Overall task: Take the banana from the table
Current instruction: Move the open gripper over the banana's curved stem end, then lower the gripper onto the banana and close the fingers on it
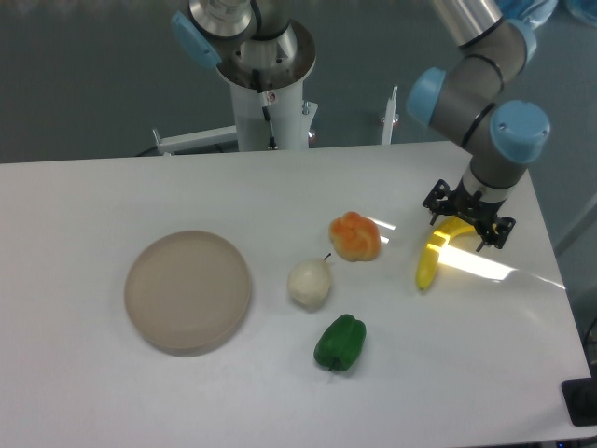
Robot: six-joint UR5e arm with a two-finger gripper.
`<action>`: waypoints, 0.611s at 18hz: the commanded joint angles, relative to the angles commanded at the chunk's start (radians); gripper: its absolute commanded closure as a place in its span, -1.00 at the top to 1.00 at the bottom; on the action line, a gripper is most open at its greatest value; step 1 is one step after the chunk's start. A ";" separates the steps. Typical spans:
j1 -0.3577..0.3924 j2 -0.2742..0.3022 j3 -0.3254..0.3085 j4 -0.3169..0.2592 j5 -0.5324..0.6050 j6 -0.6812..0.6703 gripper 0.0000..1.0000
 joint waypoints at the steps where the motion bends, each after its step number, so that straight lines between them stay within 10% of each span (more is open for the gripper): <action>1: 0.000 0.000 0.000 0.000 0.005 -0.002 1.00; 10: -0.005 0.000 -0.026 0.005 0.006 -0.005 1.00; 11: -0.005 0.000 -0.025 0.003 0.006 -0.005 0.74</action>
